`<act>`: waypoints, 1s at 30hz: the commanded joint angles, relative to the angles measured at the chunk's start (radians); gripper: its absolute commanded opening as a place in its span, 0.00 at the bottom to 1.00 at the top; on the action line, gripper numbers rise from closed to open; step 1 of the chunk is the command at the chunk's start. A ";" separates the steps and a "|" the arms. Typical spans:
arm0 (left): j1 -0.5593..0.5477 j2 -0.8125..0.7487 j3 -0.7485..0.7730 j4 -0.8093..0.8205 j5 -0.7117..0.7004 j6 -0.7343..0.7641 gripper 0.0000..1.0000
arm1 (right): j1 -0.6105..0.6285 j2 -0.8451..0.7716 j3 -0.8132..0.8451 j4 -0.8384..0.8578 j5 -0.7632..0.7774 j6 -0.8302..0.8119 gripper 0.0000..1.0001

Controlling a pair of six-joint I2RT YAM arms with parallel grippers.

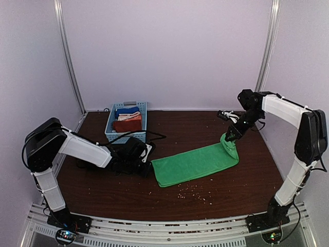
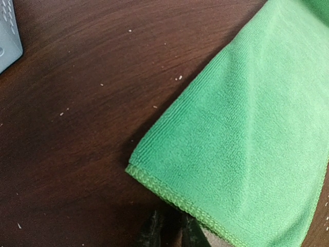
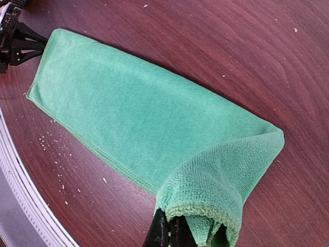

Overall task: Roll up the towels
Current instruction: Fold the towel at the center of the board.

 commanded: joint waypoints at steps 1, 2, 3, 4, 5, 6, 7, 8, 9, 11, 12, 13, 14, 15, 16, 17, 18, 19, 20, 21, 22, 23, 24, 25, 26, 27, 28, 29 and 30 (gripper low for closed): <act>-0.006 0.040 -0.006 -0.017 0.014 0.004 0.17 | 0.071 -0.016 -0.001 -0.017 -0.033 0.004 0.00; -0.007 0.043 -0.006 -0.018 0.016 0.003 0.17 | 0.090 -0.011 0.001 -0.015 -0.036 0.009 0.00; -0.006 0.041 -0.006 -0.020 0.016 0.002 0.17 | 0.107 -0.005 0.003 -0.012 -0.038 0.012 0.00; -0.006 0.040 -0.006 -0.022 0.016 0.001 0.17 | 0.127 0.002 0.007 -0.009 -0.039 0.016 0.00; -0.006 0.037 -0.006 -0.024 0.016 0.001 0.17 | 0.143 0.006 0.013 -0.005 -0.039 0.022 0.00; -0.006 0.034 -0.007 -0.025 0.016 -0.001 0.17 | 0.162 0.019 0.019 -0.001 -0.041 0.027 0.00; -0.006 0.033 -0.008 -0.027 0.016 -0.002 0.17 | 0.180 0.027 0.028 0.001 -0.043 0.032 0.00; -0.007 0.030 -0.010 -0.027 0.017 -0.004 0.17 | 0.197 0.037 0.040 0.003 -0.045 0.034 0.00; -0.006 0.027 -0.013 -0.026 0.019 -0.008 0.17 | 0.215 0.049 0.052 0.002 -0.047 0.039 0.00; -0.006 0.023 -0.017 -0.025 0.021 -0.012 0.17 | 0.246 0.073 0.075 0.007 -0.053 0.053 0.00; -0.006 0.021 -0.020 -0.025 0.023 -0.014 0.17 | 0.262 0.086 0.085 0.009 -0.055 0.058 0.00; -0.006 0.019 -0.024 -0.023 0.024 -0.017 0.17 | 0.278 0.096 0.096 0.011 -0.058 0.064 0.00; -0.006 0.017 -0.028 -0.019 0.026 -0.021 0.17 | 0.300 0.109 0.109 0.013 -0.058 0.070 0.00; -0.006 0.014 -0.031 -0.015 0.029 -0.024 0.17 | 0.315 0.118 0.118 0.018 -0.053 0.079 0.00; -0.006 0.012 -0.035 -0.011 0.032 -0.027 0.17 | 0.327 0.125 0.123 0.024 -0.051 0.088 0.00; -0.006 0.009 -0.041 -0.002 0.038 -0.031 0.17 | 0.340 0.132 0.129 0.032 -0.051 0.096 0.00; -0.006 0.005 -0.051 0.015 0.045 -0.036 0.17 | 0.350 0.137 0.134 0.038 -0.050 0.103 0.00; -0.006 0.002 -0.061 0.028 0.052 -0.043 0.17 | 0.362 0.144 0.139 0.042 -0.049 0.108 0.00; -0.007 -0.002 -0.068 0.039 0.058 -0.050 0.17 | 0.373 0.151 0.146 0.043 -0.047 0.110 0.00; -0.006 -0.002 -0.073 0.047 0.066 -0.055 0.17 | 0.383 0.160 0.150 0.043 -0.044 0.112 0.00; -0.006 -0.002 -0.079 0.056 0.074 -0.061 0.17 | 0.394 0.168 0.154 0.044 -0.043 0.114 0.00; -0.006 -0.002 -0.084 0.066 0.078 -0.065 0.17 | 0.403 0.174 0.158 0.045 -0.043 0.116 0.00; -0.007 -0.002 -0.090 0.075 0.083 -0.071 0.17 | 0.412 0.182 0.161 0.045 -0.044 0.117 0.00; -0.006 0.000 -0.095 0.083 0.088 -0.076 0.17 | 0.419 0.190 0.165 0.044 -0.041 0.118 0.00; -0.007 0.000 -0.099 0.089 0.092 -0.080 0.17 | 0.426 0.197 0.170 0.046 -0.038 0.119 0.00; -0.006 0.001 -0.101 0.093 0.095 -0.083 0.17 | 0.432 0.203 0.176 0.046 -0.037 0.121 0.00; -0.007 0.000 -0.103 0.097 0.096 -0.086 0.17 | 0.437 0.210 0.184 0.046 -0.037 0.121 0.00; -0.008 -0.001 -0.106 0.100 0.098 -0.089 0.17 | 0.441 0.217 0.191 0.049 -0.036 0.125 0.00; -0.008 -0.003 -0.109 0.105 0.100 -0.092 0.17 | 0.445 0.223 0.200 0.051 -0.036 0.129 0.00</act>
